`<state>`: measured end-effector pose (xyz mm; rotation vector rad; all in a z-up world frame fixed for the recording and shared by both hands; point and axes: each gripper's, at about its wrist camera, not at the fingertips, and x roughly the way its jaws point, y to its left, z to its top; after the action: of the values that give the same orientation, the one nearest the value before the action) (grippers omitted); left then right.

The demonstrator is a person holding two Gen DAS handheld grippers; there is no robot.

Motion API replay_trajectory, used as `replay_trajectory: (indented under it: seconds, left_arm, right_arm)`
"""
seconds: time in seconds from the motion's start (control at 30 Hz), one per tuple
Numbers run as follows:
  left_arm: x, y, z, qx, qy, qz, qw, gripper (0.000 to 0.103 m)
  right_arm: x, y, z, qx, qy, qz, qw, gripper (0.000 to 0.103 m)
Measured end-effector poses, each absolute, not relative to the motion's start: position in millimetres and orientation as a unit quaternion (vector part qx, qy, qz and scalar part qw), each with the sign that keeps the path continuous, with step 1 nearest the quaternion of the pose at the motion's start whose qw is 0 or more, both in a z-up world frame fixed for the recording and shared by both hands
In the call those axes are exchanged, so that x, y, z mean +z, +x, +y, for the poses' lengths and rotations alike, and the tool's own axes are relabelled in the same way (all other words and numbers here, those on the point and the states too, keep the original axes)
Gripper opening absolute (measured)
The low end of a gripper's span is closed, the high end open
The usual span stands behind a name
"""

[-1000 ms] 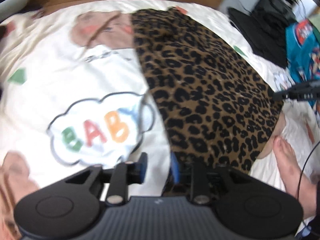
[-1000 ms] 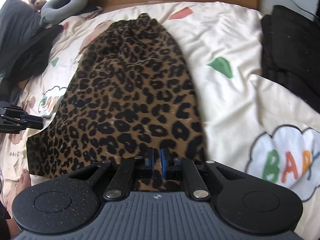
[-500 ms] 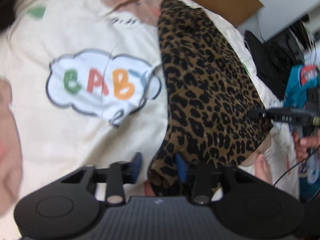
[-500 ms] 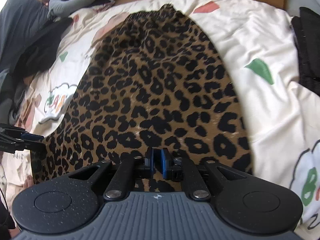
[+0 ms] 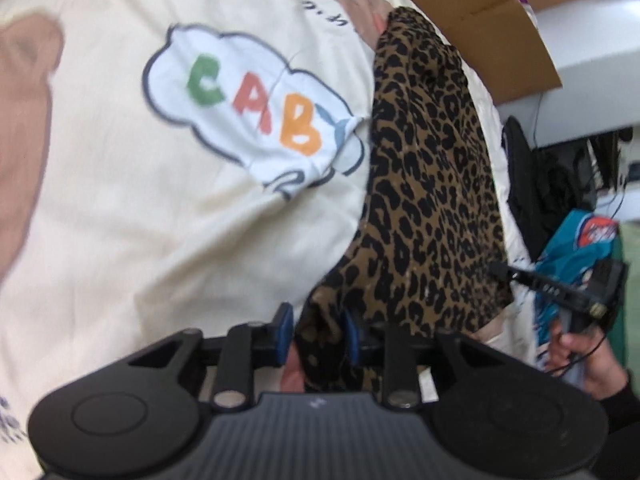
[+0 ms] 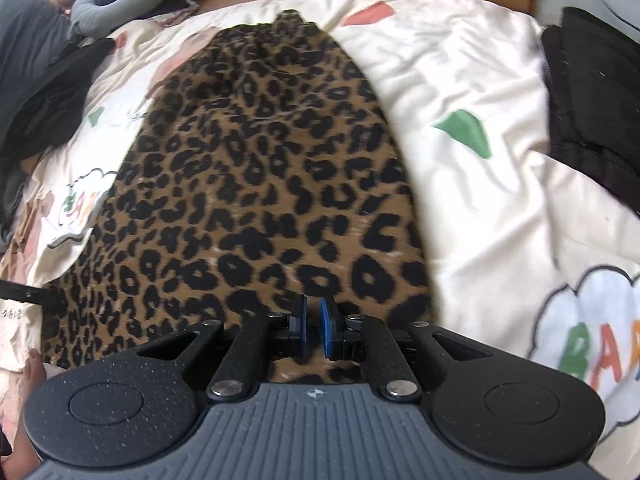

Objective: Fold clothes
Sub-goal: 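Lift the garment edge with the left gripper while the right gripper holds the hem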

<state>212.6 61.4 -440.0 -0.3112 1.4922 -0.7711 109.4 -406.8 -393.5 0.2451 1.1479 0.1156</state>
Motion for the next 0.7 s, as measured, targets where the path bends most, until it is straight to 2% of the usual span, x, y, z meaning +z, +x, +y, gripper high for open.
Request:
replay_trajectory:
  seconds: [0.33,0.37,0.43,0.57,0.7]
  left_arm:
    - [-462.1,195.9,69.2,-0.354,-0.203,0.69,0.598,0.027]
    - [-462.4,193.4,68.6,-0.357,-0.201,0.692,0.594,0.025]
    - [-461.2,188.7,67.7,-0.367,-0.193,0.688,0.596,0.011]
    - [-459.5,185.5,67.0,-0.369,-0.19,0.682,0.602,0.01]
    - [-462.1,186.5,67.8,-0.359,-0.193,0.686,0.603,0.018]
  right_arm:
    - [-396.7,103.3,-409.2,0.057,0.11,0.545,0.829,0.011]
    - [-396.2,103.2,-409.8,0.055,0.111,0.544,0.83,0.012]
    - [-395.1,102.6,-411.8,0.052,0.115,0.543,0.83,0.013]
    - [-390.6,99.3,-420.2,0.039,0.124,0.533,0.836,0.013]
    - [-383.0,94.5,-434.5,0.021,0.134,0.519,0.844,0.016]
